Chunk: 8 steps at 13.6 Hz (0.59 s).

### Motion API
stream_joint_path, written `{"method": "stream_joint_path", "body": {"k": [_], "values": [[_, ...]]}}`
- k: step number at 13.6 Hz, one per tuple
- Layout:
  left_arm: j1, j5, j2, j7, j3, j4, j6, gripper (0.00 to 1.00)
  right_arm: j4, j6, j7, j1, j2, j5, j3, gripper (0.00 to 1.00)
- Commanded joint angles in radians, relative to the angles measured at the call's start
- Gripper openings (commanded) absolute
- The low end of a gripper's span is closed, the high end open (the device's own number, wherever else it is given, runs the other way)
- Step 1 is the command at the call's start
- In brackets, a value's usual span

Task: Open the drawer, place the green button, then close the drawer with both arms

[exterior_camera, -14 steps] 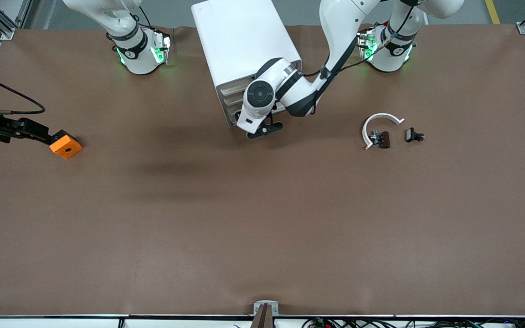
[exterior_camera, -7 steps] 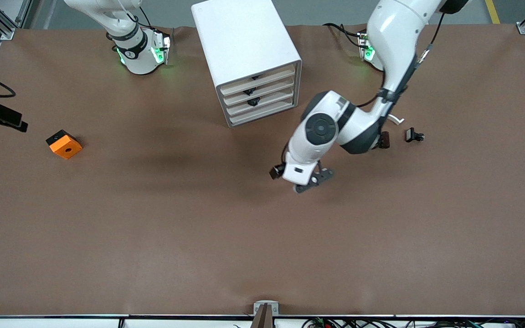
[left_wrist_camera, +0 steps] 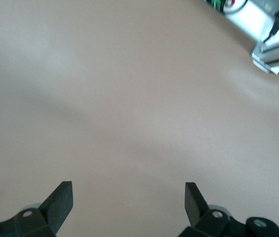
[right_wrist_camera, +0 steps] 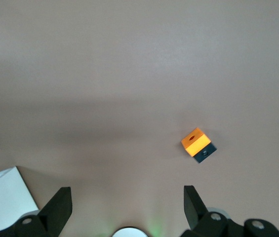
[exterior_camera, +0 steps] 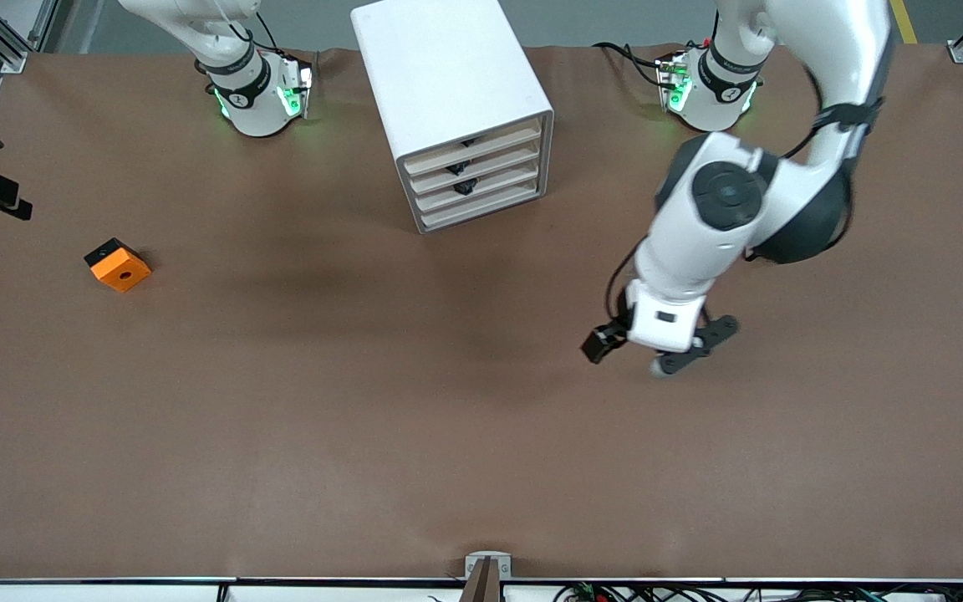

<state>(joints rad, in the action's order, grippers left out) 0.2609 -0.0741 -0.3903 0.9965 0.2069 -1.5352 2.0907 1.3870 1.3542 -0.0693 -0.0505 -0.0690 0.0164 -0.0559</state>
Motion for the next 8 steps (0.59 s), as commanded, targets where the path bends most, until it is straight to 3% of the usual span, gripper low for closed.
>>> {"method": "stream_joint_path", "body": {"k": [1,8], "values": [[-0.087,-0.015,0.102,-0.181,0.012,-0.020,-0.117,1.00,0.093,0.023,0.055,0.023,0.095,0.008,-0.019,1.00],[-0.262,0.004,0.299,-0.612,0.008,-0.020,-0.366,1.00,0.225,0.063,0.065,0.043,0.193,0.008,-0.032,1.00]]}}
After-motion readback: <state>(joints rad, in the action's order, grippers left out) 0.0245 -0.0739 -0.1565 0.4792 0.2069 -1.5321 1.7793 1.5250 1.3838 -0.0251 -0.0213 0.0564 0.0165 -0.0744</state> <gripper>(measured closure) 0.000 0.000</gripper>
